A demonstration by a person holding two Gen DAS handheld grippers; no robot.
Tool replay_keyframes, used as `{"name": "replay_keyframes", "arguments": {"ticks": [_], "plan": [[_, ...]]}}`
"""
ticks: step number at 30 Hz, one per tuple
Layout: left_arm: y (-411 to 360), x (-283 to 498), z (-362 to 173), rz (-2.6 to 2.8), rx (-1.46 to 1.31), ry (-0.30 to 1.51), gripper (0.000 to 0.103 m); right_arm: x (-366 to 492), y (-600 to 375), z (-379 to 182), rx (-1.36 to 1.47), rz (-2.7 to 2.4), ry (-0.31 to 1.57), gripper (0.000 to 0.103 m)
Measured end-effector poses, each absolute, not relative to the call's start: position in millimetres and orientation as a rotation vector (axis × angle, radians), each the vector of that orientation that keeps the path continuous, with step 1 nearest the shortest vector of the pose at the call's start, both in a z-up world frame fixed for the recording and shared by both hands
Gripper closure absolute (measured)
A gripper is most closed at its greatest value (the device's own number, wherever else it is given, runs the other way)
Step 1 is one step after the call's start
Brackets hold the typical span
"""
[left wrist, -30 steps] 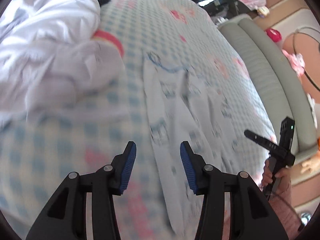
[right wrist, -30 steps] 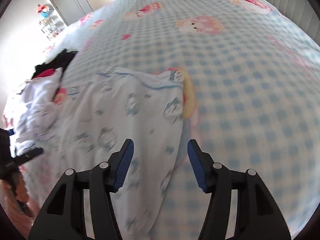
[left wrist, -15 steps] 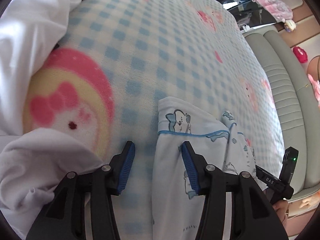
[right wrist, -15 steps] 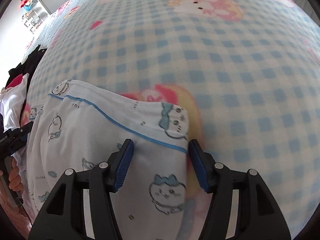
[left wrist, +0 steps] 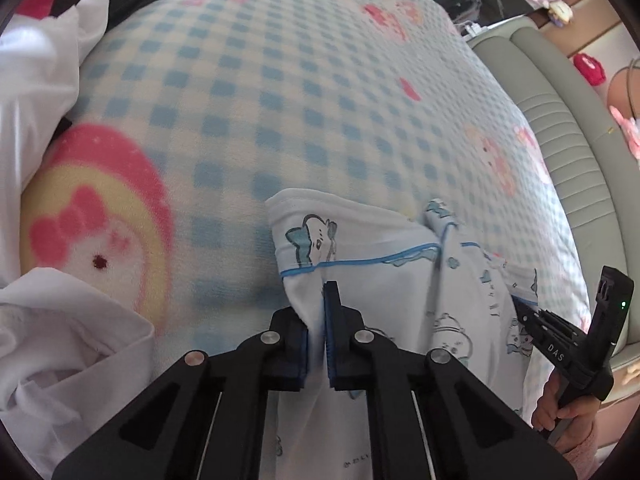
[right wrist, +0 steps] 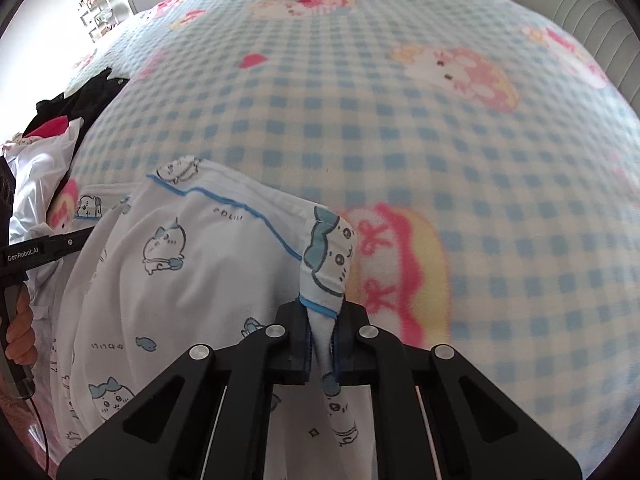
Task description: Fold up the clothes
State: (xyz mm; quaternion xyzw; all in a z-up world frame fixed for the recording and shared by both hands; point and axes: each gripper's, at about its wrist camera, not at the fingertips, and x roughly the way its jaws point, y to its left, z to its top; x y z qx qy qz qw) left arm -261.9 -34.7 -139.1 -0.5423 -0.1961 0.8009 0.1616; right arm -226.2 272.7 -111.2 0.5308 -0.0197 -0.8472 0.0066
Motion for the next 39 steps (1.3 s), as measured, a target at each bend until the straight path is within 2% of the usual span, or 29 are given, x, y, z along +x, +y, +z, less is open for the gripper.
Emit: {"name": "replay_keyframes", "arguments": {"ticks": [9,17,21,26,28,30,32,33,34,35,36,39], "plan": [[-36,-260,-98,2.361,-1.436,-0.421,0.097,-231,292,-90,1.637,-2.756,0.046,0.098],[-65,-266,-120,2.402,-1.505,-0.472,0.097,-219,325,-126,1.758,-2.798,0.059,0.098],[-79,-266,-146,2.429,-1.597,-0.459,0.098,-213,348,-136,1.841,-2.800,-0.011,0.098],[-102,-264,-148,2.369,-1.543,-0.628,0.096,-216,350,-121,1.832,-2.791,-0.081,0.098],[-104,-267,-146,2.333,-1.519,-0.664,0.086,-216,351,-101,1.758,-2.797,-0.175,0.088],[-99,-273,-146,2.295,-1.513,-0.666,0.050,-217,345,-80,1.674,-2.815,-0.199,0.081],[-89,-279,-148,2.259,-1.513,-0.658,0.047,-221,326,-69,1.613,-2.801,-0.130,0.080],[-84,-282,-150,2.254,-1.520,-0.636,0.047,-224,315,-65,1.587,-2.788,-0.090,0.073],[-79,-283,-151,2.251,-1.524,-0.620,0.047,-228,304,-65,1.580,-2.756,-0.045,0.053],[-73,-284,-151,2.248,-1.526,-0.610,0.047,-234,294,-71,1.606,-2.702,0.008,0.042],[-68,-285,-152,2.245,-1.527,-0.599,0.046,-237,287,-81,1.649,-2.668,0.059,0.037],[-53,-288,-152,2.229,-1.514,-0.571,0.046,-242,282,-110,1.785,-2.631,0.125,0.037]]}}
